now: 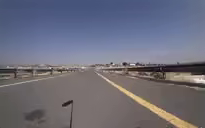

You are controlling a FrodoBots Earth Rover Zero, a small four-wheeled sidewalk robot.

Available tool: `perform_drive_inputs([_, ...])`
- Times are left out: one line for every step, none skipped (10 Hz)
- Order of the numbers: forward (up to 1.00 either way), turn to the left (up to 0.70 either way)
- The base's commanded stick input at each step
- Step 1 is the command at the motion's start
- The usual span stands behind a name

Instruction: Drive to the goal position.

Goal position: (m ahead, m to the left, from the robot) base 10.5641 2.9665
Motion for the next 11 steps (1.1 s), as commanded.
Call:
perform_drive_inputs([1.0, 0.0])
perform_drive_inputs([1.0, 0.0])
perform_drive_inputs([1.0, 0.0])
perform_drive_inputs([1.0, 0.0])
perform_drive_inputs([1.0, 0.0])
perform_drive_inputs([1.0, 0.03])
perform_drive_inputs([1.0, 0.07])
perform_drive_inputs([1.0, 0.11])
perform_drive_inputs([1.0, 0.35])
perform_drive_inputs([1.0, 0.12])
perform_drive_inputs([1.0, 0.0])
